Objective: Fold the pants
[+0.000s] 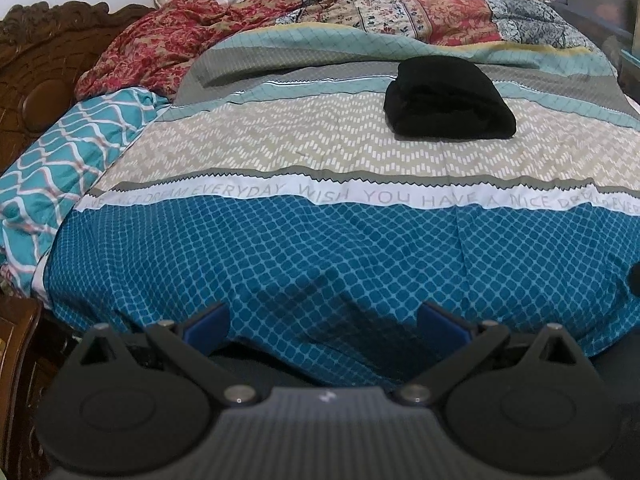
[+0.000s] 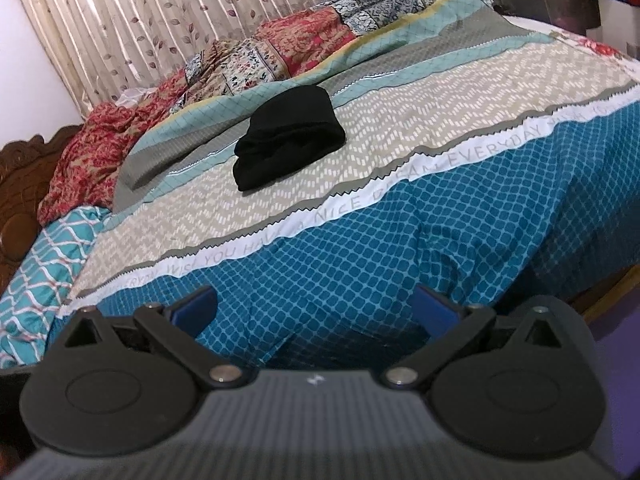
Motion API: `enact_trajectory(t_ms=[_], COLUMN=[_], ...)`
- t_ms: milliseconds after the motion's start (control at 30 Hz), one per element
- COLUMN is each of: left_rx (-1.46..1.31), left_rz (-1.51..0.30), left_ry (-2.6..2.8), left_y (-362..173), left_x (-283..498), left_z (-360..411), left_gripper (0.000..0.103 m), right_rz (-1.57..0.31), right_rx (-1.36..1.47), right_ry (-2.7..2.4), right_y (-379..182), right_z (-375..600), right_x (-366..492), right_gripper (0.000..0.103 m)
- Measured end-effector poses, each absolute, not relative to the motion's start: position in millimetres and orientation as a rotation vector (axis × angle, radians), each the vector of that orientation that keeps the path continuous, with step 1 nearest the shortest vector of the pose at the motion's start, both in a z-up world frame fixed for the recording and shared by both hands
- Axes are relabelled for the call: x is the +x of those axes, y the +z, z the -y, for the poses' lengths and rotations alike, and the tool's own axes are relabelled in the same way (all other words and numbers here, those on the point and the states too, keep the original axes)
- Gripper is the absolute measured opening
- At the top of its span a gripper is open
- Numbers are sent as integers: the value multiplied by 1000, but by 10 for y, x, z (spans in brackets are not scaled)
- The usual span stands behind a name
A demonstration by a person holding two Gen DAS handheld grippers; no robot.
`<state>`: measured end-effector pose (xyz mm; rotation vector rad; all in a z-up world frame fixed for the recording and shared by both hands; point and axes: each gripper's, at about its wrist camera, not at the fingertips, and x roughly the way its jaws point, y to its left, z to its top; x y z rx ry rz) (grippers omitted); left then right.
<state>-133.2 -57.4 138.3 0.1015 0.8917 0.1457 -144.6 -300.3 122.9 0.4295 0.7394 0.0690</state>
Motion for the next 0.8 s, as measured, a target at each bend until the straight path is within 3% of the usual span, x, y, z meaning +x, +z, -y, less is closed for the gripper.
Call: enact_trajectory(t_ms=[800], left_rx=[134], left_rz=[-765], left_ry=[138], left_y=[1658], left_x=[-1330], left_z=[650], left_gripper=[103], right_rz=[-590], right_rx=[231], right_ry=[59], right_y=[1502], right_z=[2823], right_x=[-1458], right_gripper=[103])
